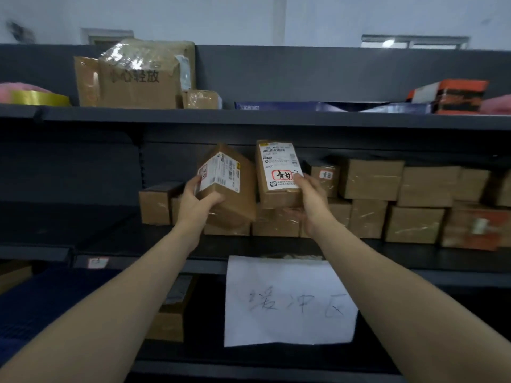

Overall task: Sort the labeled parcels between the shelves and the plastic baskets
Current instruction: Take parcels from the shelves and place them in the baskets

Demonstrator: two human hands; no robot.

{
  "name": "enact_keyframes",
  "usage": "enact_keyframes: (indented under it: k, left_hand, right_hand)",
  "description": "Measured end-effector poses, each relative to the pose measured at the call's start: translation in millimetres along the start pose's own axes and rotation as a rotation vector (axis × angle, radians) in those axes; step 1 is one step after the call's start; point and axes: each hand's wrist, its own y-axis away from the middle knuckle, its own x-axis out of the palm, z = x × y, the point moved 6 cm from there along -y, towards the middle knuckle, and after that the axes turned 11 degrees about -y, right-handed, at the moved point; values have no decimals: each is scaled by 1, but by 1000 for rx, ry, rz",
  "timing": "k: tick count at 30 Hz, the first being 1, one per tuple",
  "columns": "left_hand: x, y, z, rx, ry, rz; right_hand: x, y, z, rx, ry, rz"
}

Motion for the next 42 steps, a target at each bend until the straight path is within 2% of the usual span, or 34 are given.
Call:
enact_keyframes:
  k: [5,11,20,27,32,42]
  left_hand:
    - [97,11,5,112,-128,173]
    - [245,82,-9,307,-195,476]
    - [455,239,-61,790,-326,557]
    - [591,357,-82,914,-423,691]
    - [663,422,-76,984,-566,808]
    - [812,478,-32,955,-607,1043]
  right_hand:
    - [-84,26,32,-101,23,-189]
    - [-229,81,104,-237,54,-492]
    - [-441,200,208,-412,130,-887]
    - [-581,281,273,-372,309,-1086]
    - [-656,324,287,-255,482,-1192]
    - [-782,323,298,-99,588,-1313]
